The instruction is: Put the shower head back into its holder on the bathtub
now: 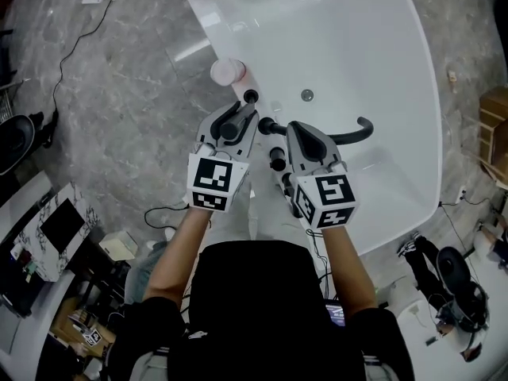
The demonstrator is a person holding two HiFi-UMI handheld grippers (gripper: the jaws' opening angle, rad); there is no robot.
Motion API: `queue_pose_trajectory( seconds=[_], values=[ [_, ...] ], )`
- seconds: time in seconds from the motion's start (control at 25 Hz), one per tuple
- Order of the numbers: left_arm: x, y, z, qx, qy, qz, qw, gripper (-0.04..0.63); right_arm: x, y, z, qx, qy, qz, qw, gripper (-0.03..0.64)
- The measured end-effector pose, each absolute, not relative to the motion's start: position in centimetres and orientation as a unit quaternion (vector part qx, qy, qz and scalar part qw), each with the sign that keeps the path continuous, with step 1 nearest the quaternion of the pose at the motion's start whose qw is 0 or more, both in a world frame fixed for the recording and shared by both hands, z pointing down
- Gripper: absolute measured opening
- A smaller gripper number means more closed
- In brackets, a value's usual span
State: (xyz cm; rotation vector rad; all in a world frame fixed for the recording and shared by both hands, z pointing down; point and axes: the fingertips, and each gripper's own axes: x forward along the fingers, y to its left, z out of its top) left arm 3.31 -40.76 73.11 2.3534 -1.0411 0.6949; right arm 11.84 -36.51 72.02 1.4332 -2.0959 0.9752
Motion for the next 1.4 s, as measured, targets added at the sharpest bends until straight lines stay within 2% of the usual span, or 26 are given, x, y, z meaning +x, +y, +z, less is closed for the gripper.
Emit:
queue_pose_trajectory(
  seconds=[0.68,1.4],
  values=[
    [4.1,-41.9,81.4,0.853,-0.363,0.291,0.236,0.144,11.8,-36.9,76.0,0.507,-0.739,0.384,0.222,0.025],
    [4.6,-42.7,86.4,0.840,-0.372,0.309,0.248,0.144,11.1,-36.7,77.5,0.494,-0.737,0.406,0.218,0.025]
  ],
)
